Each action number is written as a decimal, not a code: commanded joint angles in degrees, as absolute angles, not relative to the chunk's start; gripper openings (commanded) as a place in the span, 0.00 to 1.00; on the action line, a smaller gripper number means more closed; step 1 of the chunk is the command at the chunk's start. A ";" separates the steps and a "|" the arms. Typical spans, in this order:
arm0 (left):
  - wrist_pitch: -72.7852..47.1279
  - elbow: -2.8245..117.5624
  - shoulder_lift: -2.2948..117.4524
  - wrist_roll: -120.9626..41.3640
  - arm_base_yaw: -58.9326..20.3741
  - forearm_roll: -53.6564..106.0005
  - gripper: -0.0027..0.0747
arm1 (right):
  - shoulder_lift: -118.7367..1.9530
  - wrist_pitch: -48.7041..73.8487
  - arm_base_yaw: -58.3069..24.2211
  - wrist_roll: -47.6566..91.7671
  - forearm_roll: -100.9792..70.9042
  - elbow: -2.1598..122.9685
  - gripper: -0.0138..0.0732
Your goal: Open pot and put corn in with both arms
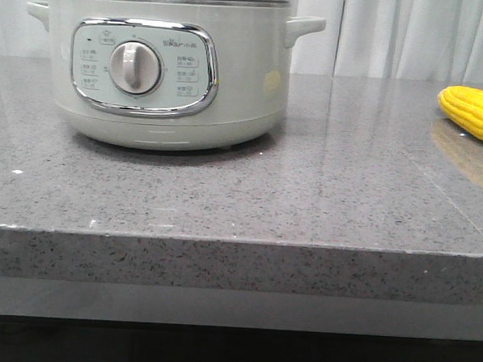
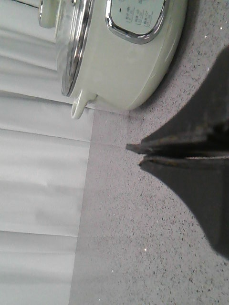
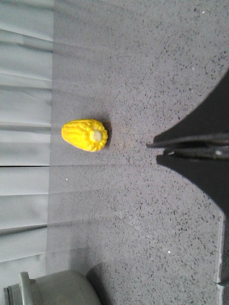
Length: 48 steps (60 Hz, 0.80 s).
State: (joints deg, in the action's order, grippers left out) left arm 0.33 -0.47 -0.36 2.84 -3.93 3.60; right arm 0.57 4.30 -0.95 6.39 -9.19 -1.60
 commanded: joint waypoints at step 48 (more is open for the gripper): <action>8.25 -1.01 -1.13 3.00 -3.84 3.66 0.01 | 1.82 -2.44 -1.02 6.37 -9.40 -0.80 0.02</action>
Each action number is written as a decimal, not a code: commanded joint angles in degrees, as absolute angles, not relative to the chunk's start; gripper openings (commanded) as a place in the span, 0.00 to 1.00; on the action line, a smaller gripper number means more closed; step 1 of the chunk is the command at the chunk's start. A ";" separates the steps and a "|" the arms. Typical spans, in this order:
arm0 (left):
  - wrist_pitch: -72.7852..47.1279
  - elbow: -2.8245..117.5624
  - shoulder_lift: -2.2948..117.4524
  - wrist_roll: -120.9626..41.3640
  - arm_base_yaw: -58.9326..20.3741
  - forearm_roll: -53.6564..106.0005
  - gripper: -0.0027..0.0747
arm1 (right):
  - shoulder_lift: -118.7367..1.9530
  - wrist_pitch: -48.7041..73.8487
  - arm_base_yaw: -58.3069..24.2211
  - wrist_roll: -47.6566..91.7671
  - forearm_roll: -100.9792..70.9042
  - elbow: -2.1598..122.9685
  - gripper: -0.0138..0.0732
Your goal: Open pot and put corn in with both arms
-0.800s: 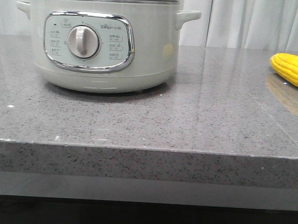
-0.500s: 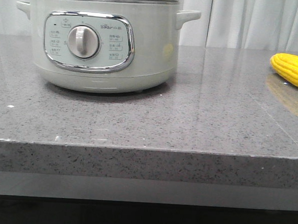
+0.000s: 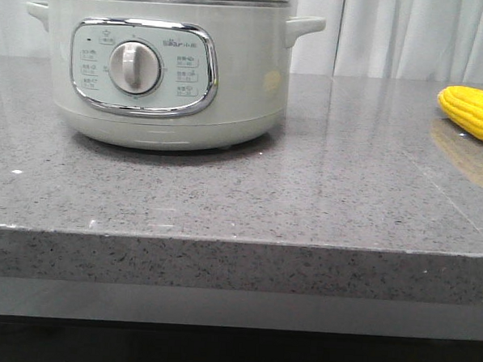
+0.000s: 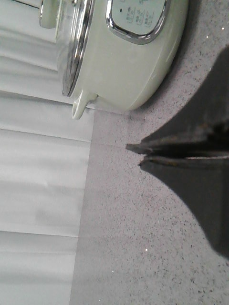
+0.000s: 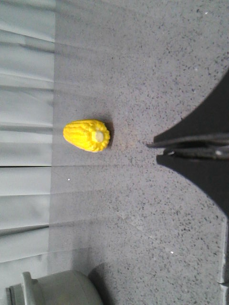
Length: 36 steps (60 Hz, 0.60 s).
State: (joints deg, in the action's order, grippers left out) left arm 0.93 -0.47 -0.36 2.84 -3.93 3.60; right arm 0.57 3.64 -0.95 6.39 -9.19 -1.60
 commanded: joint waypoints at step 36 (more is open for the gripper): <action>-18.47 32.99 10.14 3.00 -3.84 3.54 0.01 | -11.24 24.50 -1.02 6.42 -9.40 32.73 0.02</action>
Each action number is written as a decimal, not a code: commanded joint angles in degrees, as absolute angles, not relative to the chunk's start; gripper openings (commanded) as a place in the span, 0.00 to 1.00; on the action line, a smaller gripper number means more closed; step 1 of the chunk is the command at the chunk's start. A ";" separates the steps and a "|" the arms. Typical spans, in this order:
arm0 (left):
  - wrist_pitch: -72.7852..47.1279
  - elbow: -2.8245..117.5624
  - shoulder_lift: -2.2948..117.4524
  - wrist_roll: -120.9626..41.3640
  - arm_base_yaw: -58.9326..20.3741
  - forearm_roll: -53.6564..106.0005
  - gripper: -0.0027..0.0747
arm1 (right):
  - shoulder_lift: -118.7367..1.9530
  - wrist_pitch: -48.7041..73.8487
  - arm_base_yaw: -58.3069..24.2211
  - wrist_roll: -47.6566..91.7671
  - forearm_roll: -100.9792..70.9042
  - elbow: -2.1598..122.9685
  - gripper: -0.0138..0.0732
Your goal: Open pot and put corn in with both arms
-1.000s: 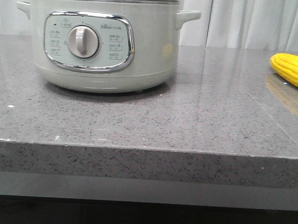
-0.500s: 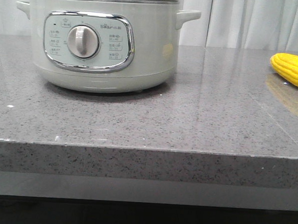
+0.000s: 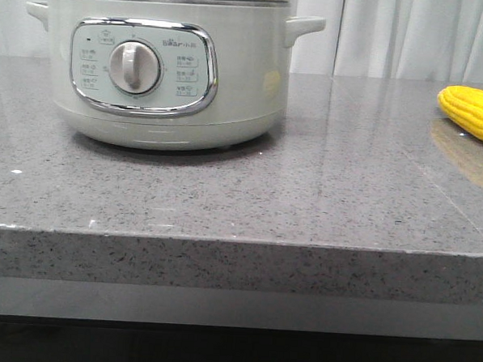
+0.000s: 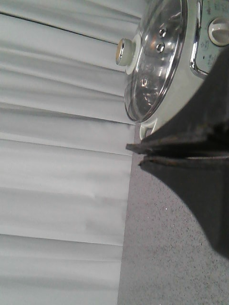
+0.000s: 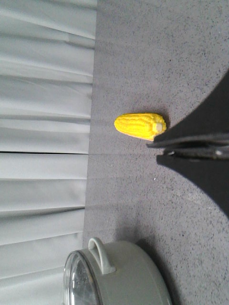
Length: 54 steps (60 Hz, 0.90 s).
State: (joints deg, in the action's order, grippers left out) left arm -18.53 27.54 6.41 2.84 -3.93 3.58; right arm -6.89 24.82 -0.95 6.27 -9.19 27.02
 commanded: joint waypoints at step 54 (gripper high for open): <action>-21.48 41.29 28.21 2.92 -3.84 2.61 0.77 | -27.23 37.12 -1.02 6.42 -9.45 44.02 0.73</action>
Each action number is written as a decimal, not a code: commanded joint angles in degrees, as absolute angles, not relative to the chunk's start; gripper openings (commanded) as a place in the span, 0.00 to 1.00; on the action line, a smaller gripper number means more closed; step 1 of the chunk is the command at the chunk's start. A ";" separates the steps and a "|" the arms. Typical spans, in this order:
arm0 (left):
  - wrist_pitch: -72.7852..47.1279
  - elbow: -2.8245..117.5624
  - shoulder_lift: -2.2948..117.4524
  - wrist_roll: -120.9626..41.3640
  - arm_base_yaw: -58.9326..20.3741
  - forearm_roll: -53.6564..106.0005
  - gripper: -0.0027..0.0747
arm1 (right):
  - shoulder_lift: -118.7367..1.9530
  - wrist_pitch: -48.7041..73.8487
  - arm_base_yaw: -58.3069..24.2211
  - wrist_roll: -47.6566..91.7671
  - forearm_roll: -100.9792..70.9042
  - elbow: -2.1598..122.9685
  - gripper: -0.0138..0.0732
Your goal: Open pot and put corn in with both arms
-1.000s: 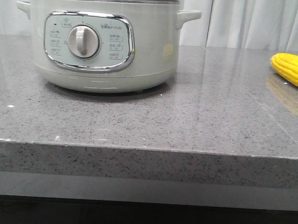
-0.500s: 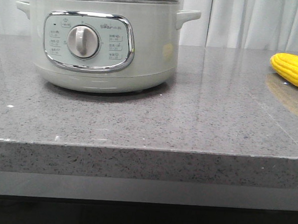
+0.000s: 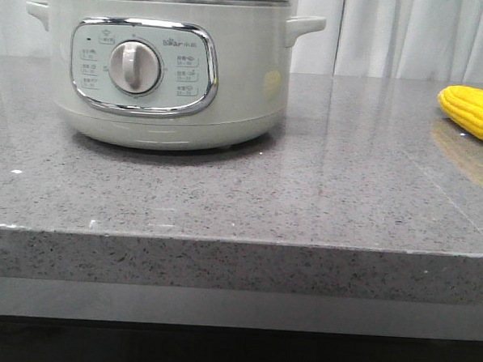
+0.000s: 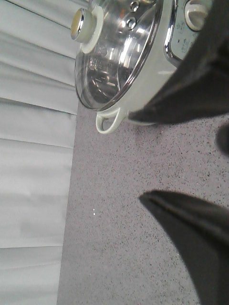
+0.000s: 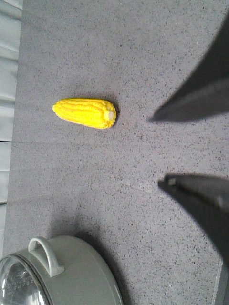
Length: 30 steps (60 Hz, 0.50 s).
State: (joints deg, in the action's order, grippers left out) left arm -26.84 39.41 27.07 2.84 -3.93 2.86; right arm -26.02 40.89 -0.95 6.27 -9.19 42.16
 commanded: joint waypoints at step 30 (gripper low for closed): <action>-19.25 47.25 38.72 0.00 -9.07 5.26 0.79 | -27.23 37.06 -1.02 6.42 -9.45 44.02 0.76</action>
State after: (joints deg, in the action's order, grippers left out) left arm -24.61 43.53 36.32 0.00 -6.48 4.39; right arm -26.09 41.01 -0.95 6.27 -9.19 42.16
